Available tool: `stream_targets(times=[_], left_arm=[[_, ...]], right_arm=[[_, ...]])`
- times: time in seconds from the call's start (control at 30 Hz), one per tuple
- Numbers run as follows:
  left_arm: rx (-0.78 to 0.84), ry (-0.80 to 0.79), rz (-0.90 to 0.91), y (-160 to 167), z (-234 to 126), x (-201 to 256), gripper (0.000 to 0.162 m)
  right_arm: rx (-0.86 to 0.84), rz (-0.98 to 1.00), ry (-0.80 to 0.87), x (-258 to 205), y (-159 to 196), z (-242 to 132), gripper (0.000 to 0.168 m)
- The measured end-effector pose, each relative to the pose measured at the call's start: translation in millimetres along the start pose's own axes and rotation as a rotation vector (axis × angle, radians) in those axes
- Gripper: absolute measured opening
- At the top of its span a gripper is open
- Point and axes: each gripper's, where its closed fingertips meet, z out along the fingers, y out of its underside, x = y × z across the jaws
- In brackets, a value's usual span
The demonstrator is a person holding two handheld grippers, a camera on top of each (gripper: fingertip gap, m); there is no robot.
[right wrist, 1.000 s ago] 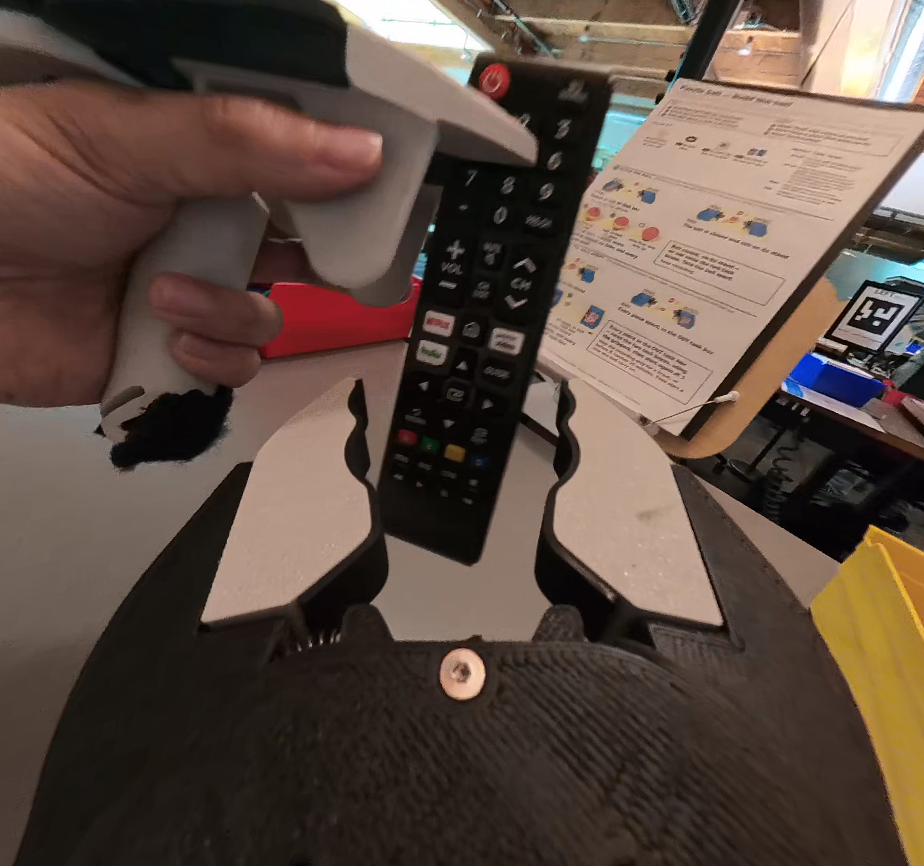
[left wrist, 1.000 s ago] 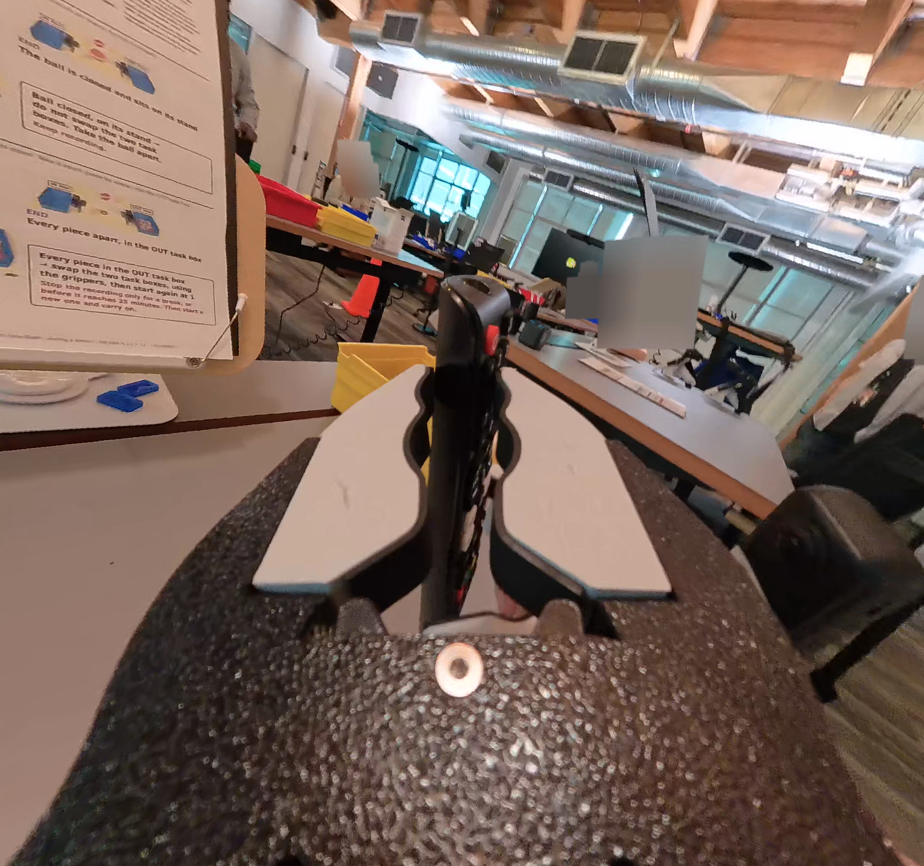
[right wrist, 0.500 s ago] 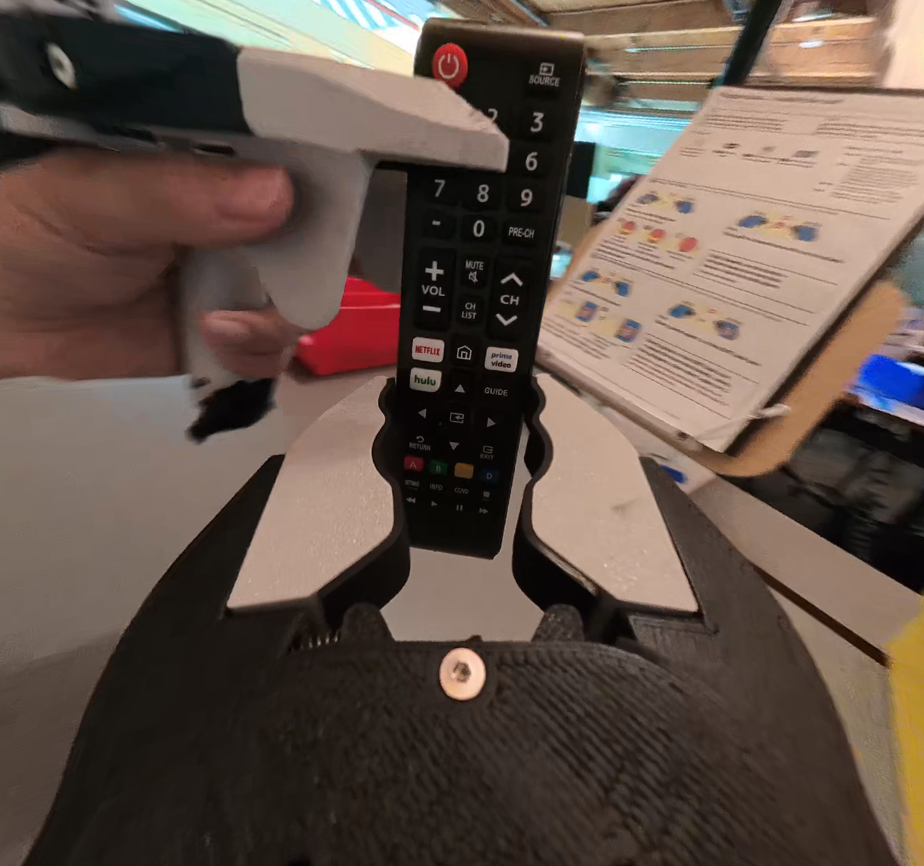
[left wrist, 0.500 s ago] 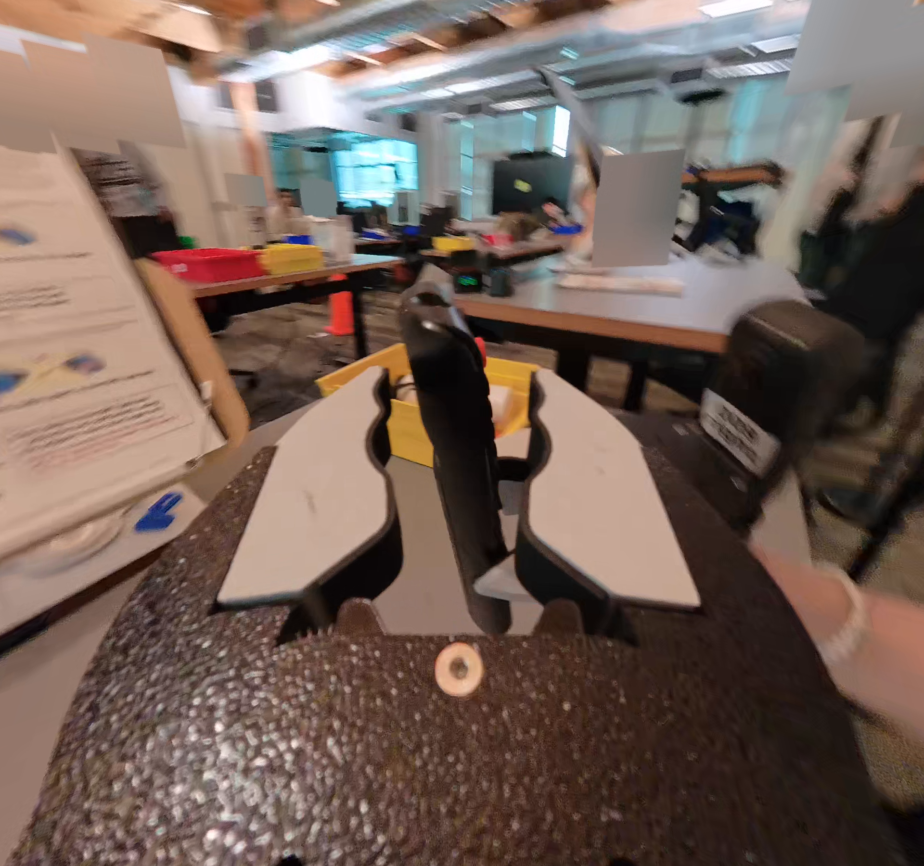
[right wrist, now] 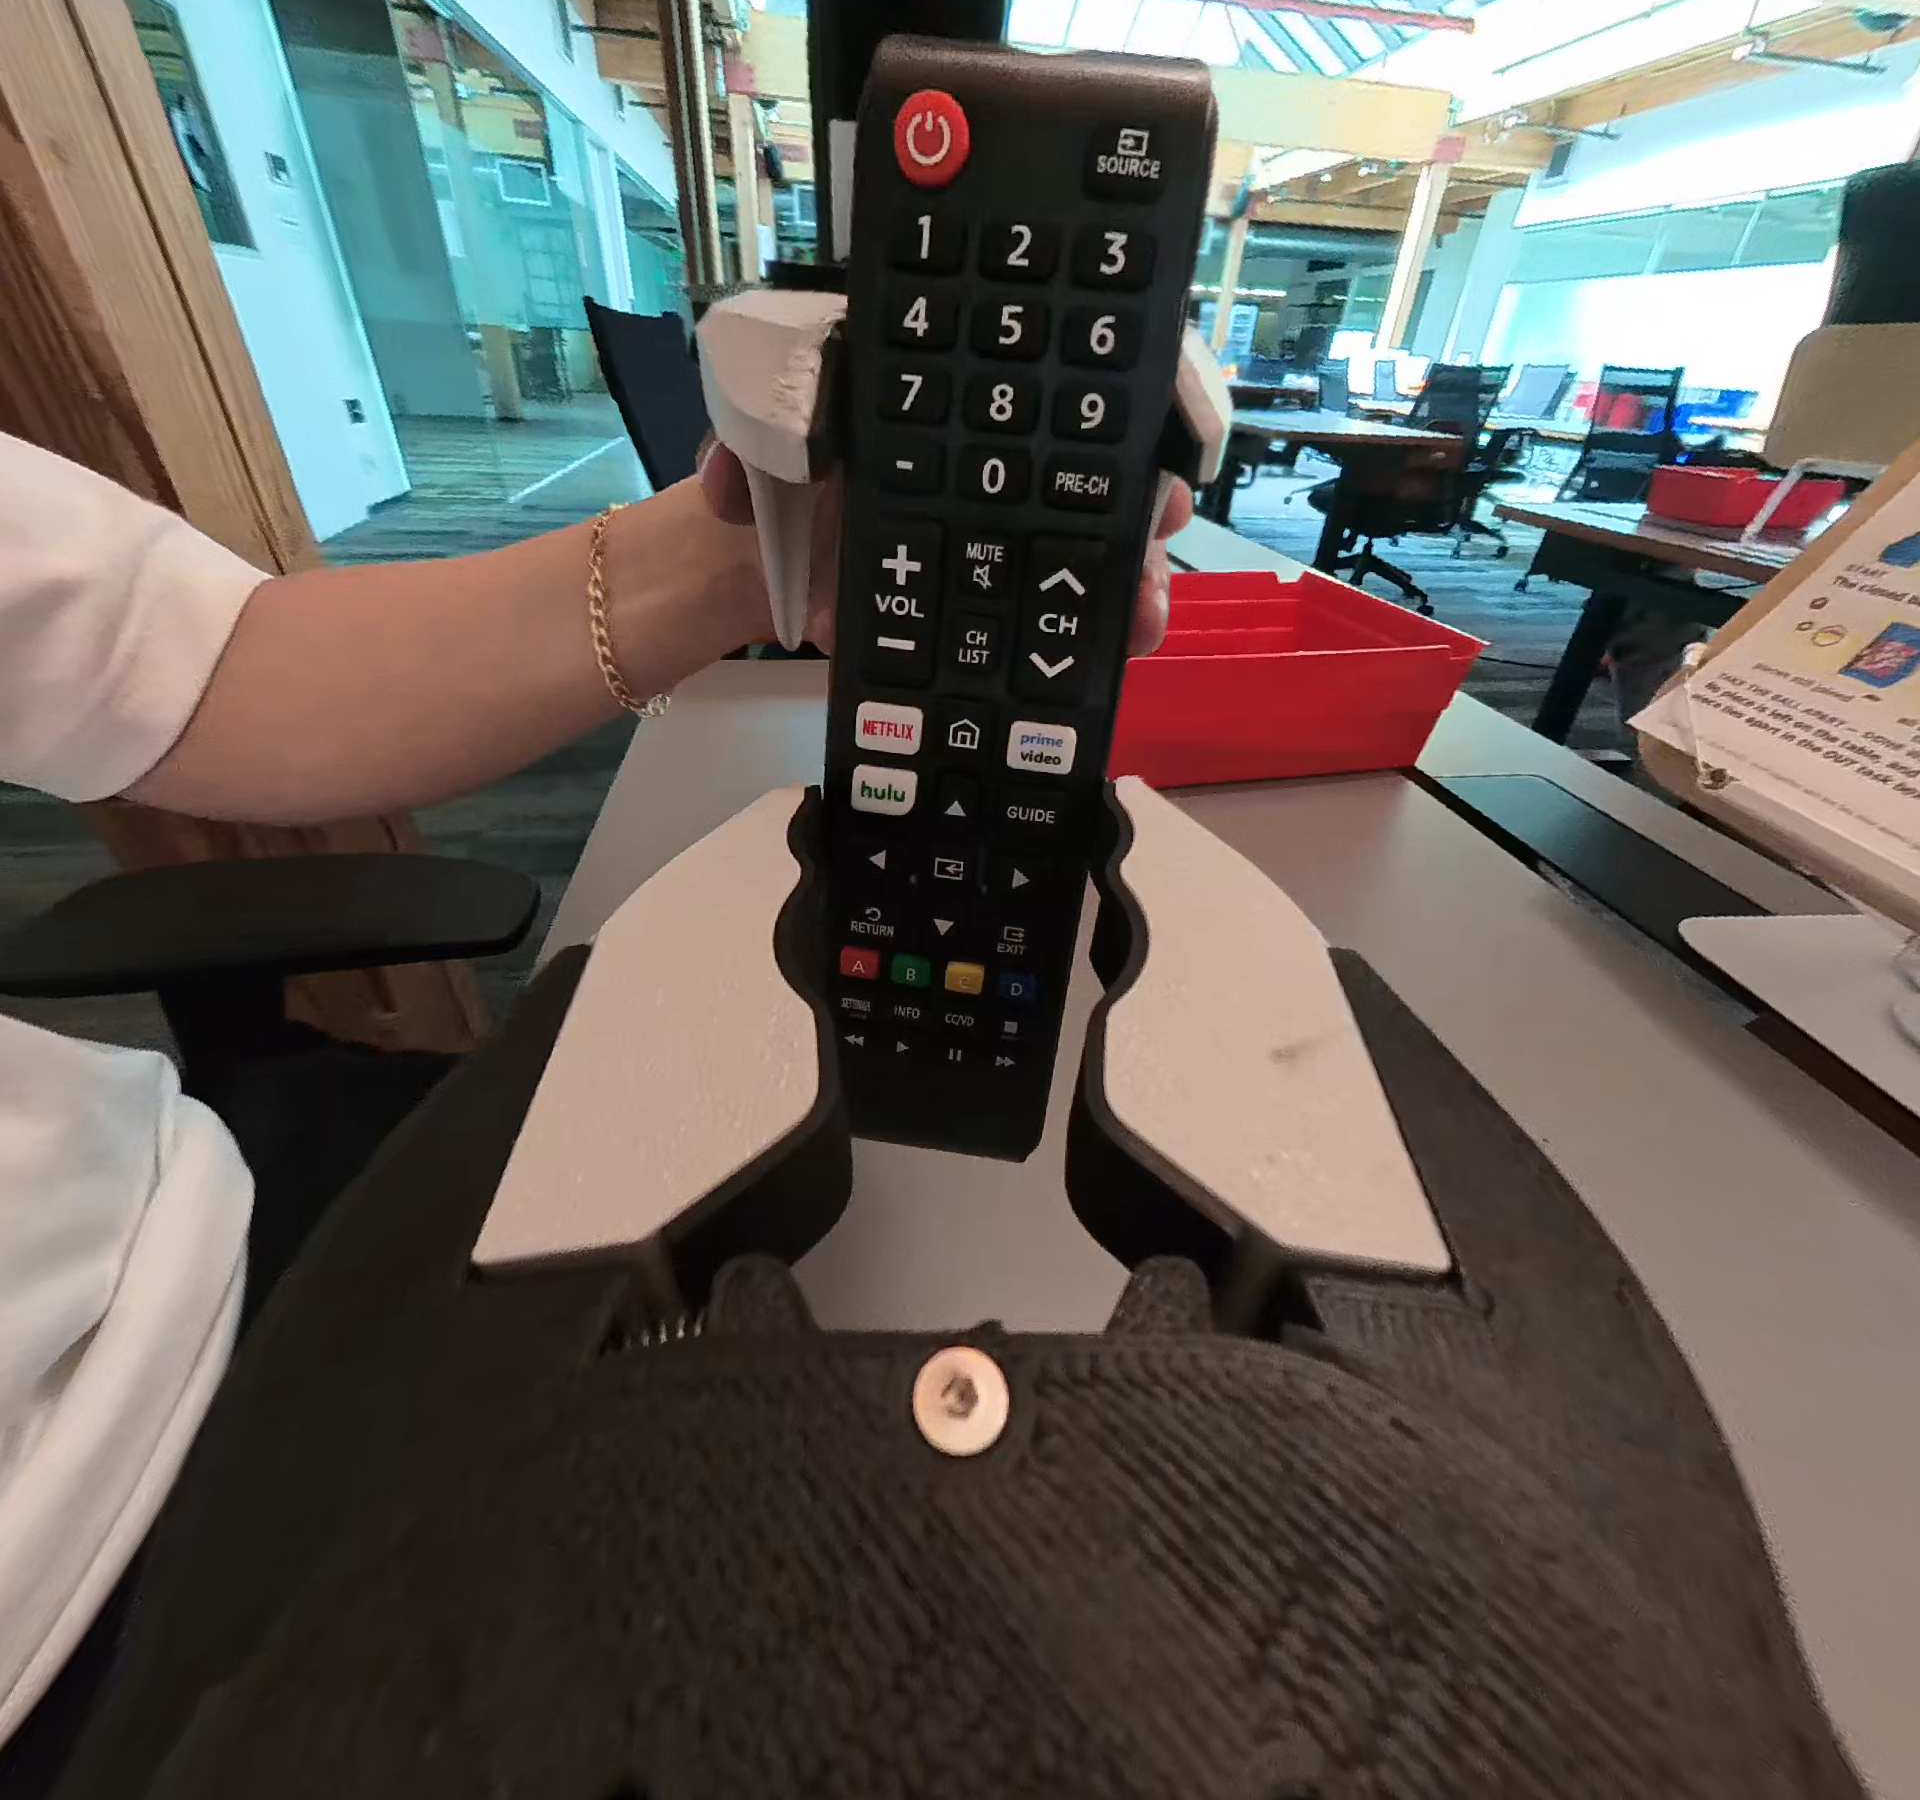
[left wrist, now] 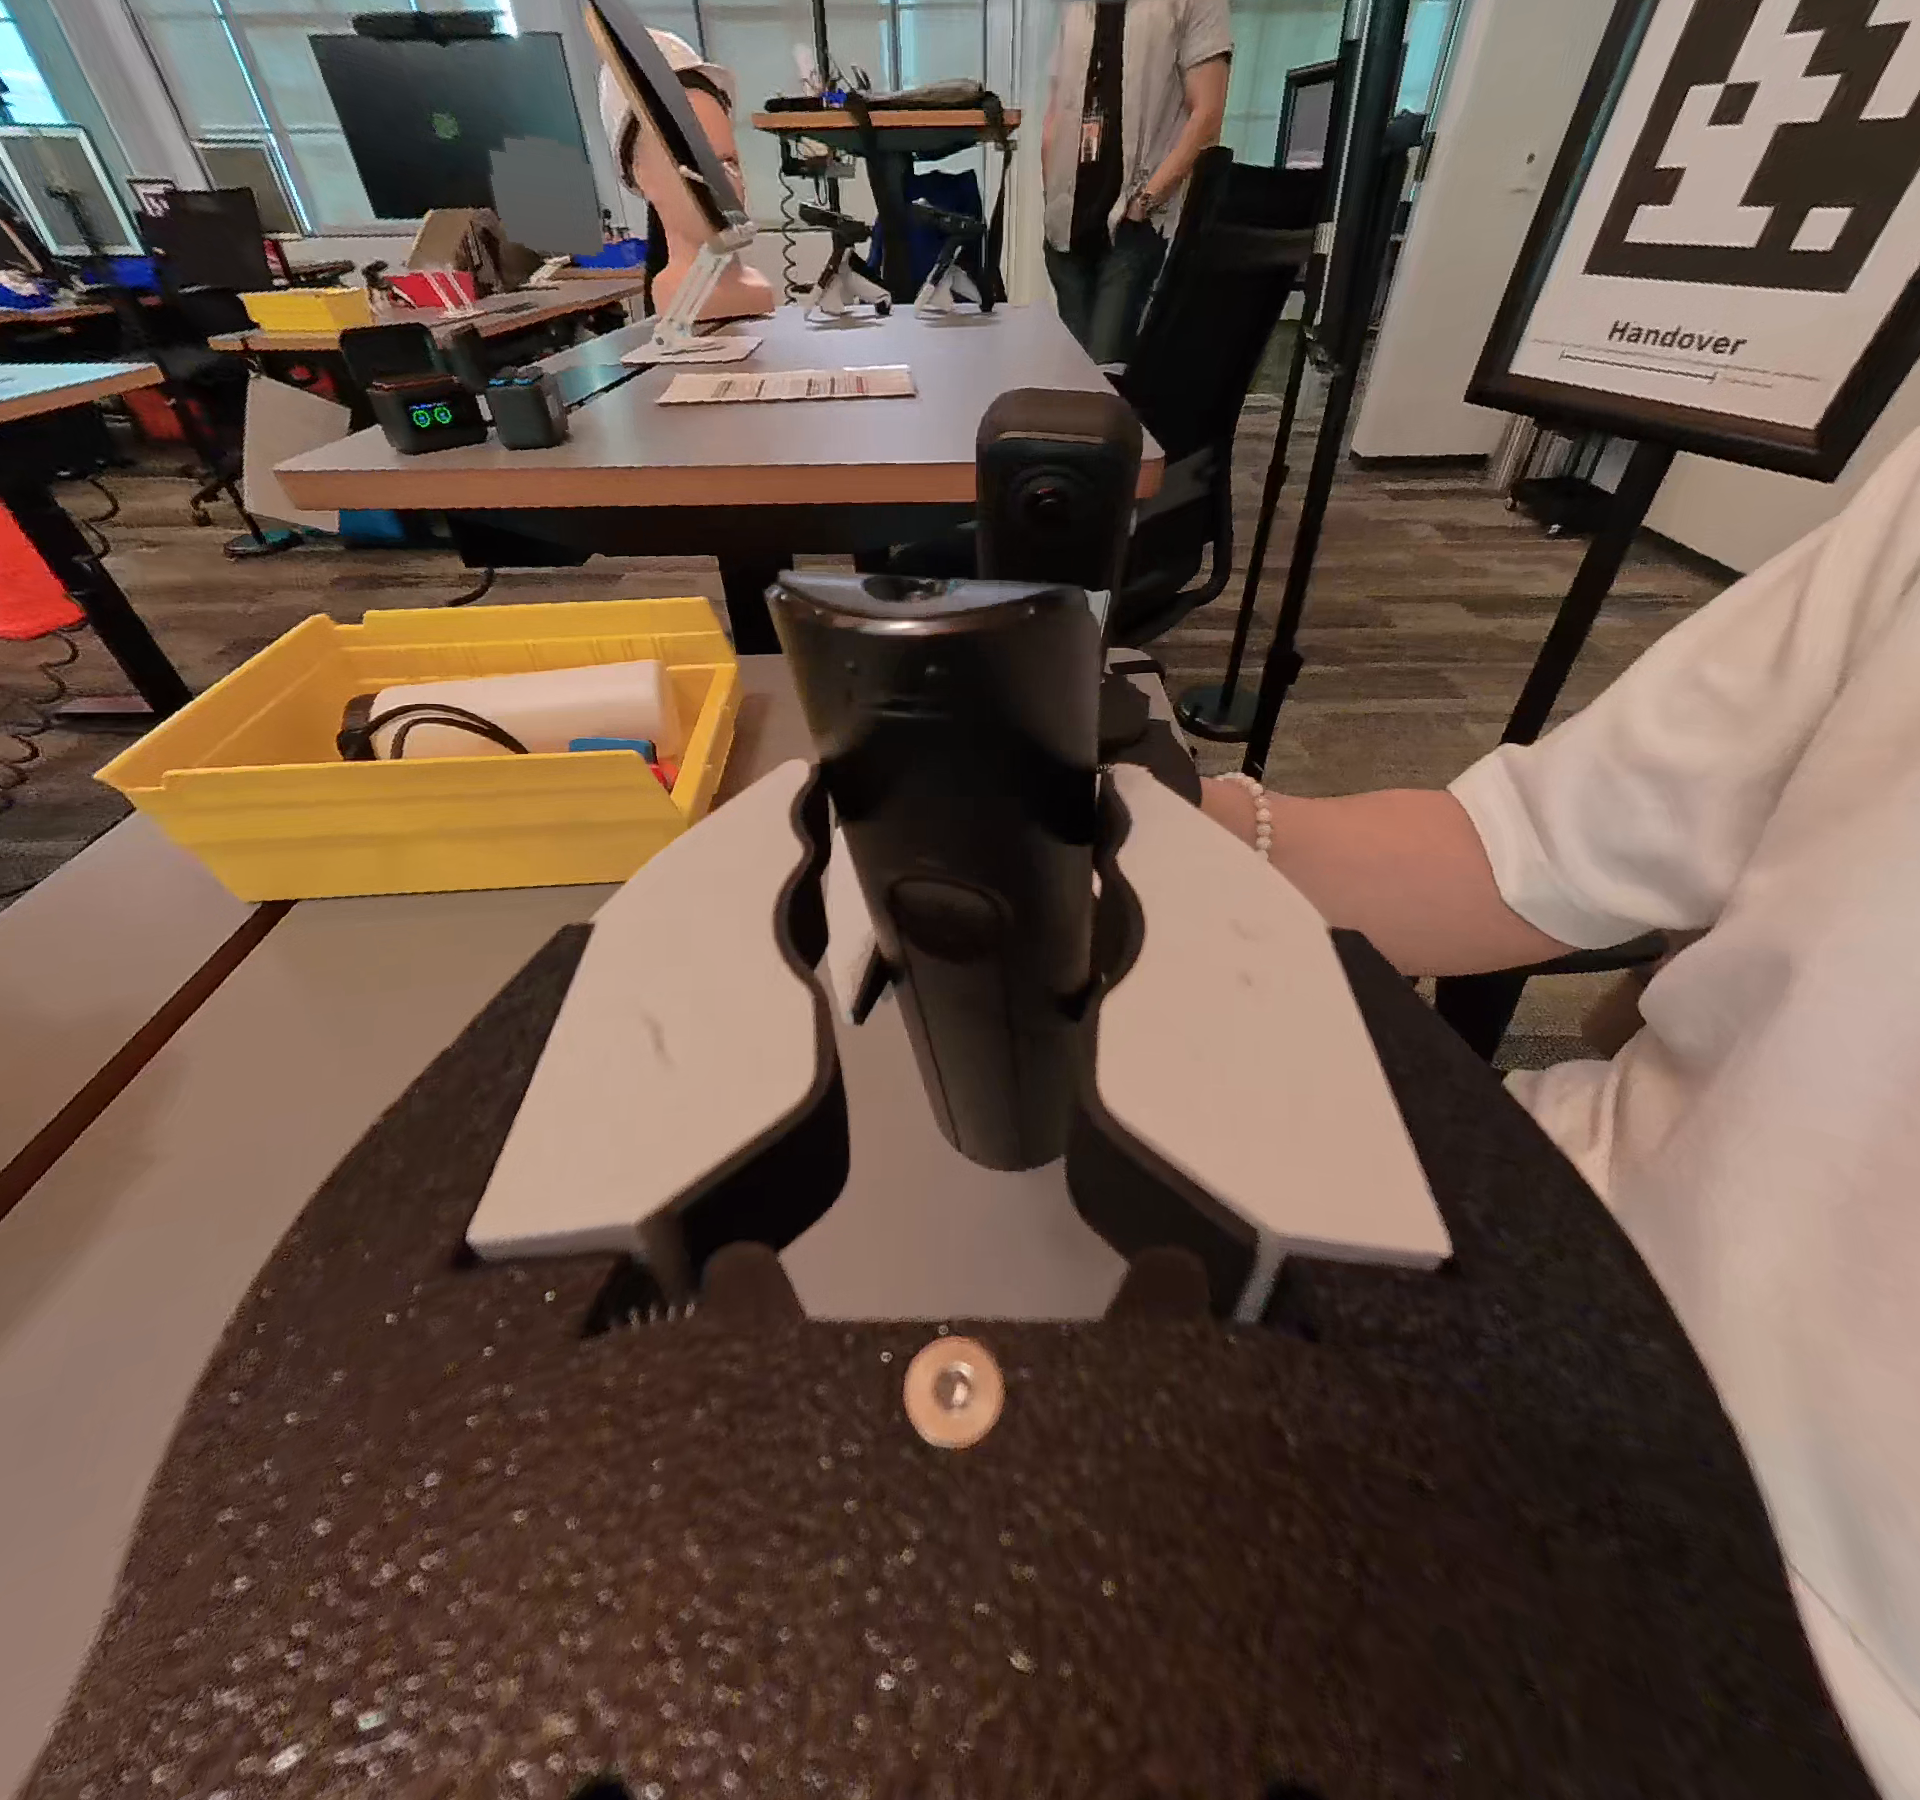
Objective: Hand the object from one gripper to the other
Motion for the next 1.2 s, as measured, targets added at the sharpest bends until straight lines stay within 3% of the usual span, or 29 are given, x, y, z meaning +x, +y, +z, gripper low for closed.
stream_targets(times=[0.2, 0.23, 0.3, 0.4, 0.5, 0.57, 0.63, 0.7, 0.8, 0.93, 1.03, 1.2], left_arm=[[0.079, -0.096, -0.072, 6, 3, -12, 0.046], [0.099, -0.155, -0.089, 4, 1, -20, 0.046], [0.145, -0.294, -0.138, 0, -6, -38, 0.047], [0.173, -0.521, -0.203, -6, -18, -60, 0.047], [0.187, -0.671, -0.294, -8, -23, -69, 0.047], [0.224, -0.673, -0.358, -12, -19, -66, 0.047], [0.252, -0.677, -0.400, -13, -16, -66, 0.047], [0.254, -0.691, -0.414, -13, -17, -67, 0.047], [0.256, -0.632, -0.357, -19, -15, -62, 0.048], [0.224, -0.452, -0.137, -29, -11, -42, 0.054], [0.163, -0.310, -0.087, -24, -11, -30, 0.056], [0.194, -0.115, -0.098, -26, -16, -13, 0.028]], right_arm=[[-0.018, -0.015, 0.061, 10, 8, 0, 0.050], [-0.004, -0.045, 0.117, 16, 6, -2, 0.050], [0.006, -0.104, 0.222, 29, 2, -6, 0.067], [-0.038, -0.199, 0.354, 42, 3, -6, 0.068], [-0.056, -0.319, 0.497, 53, 2, -4, 0.058], [-0.053, -0.378, 0.578, 58, 1, -4, 0.049], [-0.040, -0.446, 0.572, 52, -1, -1, 0.030], [-0.055, -0.458, 0.602, 54, -1, -3, 0.026], [0.023, -0.351, 0.528, 51, -8, -8, 0.025], [0.208, -0.015, 0.237, 33, -25, -14, 0.024], [0.261, 0.173, -0.032, 11, -30, -16, 0.024], [0.278, 0.256, -0.154, -2, -28, -11, 0.024]])
